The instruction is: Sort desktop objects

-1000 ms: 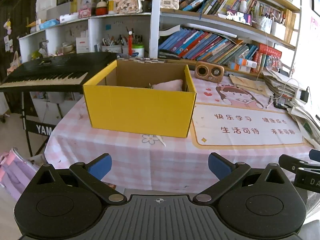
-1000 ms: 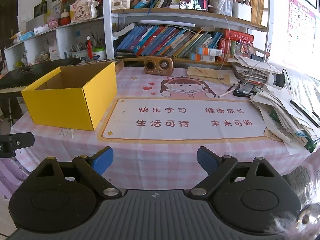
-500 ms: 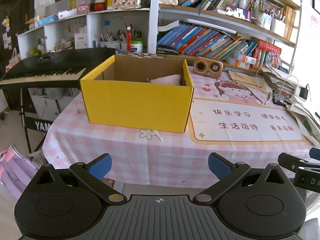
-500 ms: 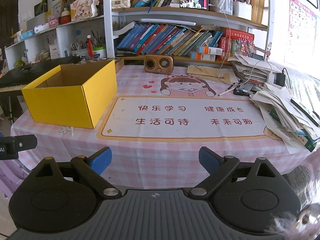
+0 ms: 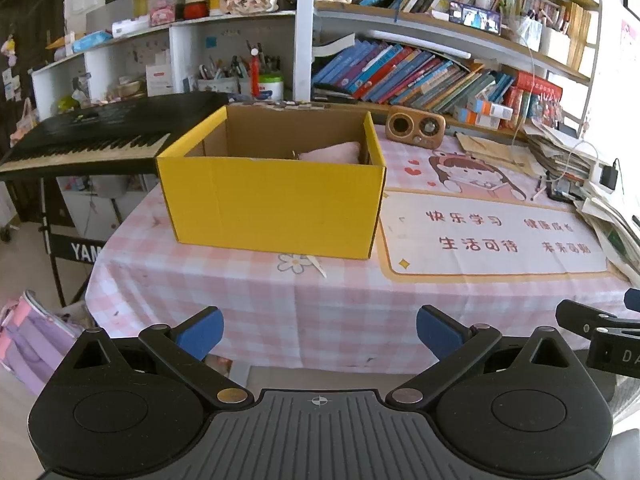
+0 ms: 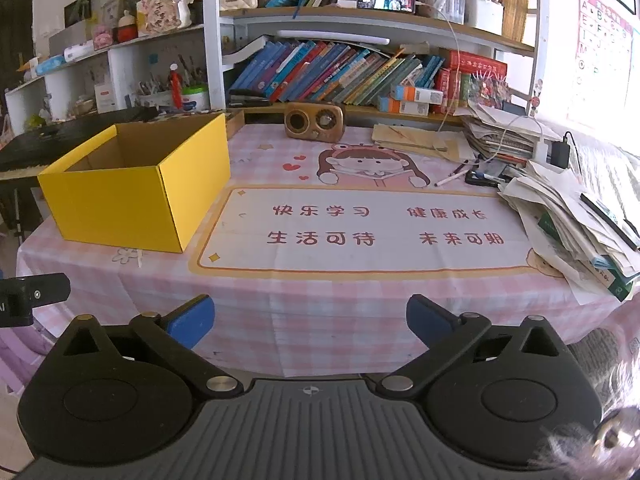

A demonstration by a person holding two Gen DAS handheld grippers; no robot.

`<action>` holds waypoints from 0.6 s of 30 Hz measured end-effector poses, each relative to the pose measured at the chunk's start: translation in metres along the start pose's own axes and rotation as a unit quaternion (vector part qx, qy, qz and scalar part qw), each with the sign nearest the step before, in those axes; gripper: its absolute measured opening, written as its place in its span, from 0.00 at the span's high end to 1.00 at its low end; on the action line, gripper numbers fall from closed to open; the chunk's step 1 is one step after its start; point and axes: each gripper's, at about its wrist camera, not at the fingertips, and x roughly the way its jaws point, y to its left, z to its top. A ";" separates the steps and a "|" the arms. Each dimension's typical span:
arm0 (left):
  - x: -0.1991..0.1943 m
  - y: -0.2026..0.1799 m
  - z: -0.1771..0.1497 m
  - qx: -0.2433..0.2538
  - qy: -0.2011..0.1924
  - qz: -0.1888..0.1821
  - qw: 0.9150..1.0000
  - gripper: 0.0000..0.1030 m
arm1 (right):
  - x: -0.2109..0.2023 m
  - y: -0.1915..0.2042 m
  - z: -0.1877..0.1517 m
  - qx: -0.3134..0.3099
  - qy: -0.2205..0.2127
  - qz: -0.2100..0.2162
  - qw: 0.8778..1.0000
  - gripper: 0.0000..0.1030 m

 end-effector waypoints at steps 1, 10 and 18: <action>0.000 0.000 0.000 0.001 0.000 0.000 1.000 0.00 | 0.000 0.000 0.000 0.000 0.000 0.000 1.000 0.00; 0.002 -0.002 0.001 0.001 0.002 -0.010 1.000 0.00 | 0.000 -0.004 0.001 0.004 0.001 -0.002 1.000 0.00; 0.002 -0.005 0.001 0.002 0.004 -0.015 1.000 0.00 | 0.001 -0.006 0.000 0.008 0.005 -0.003 1.000 0.00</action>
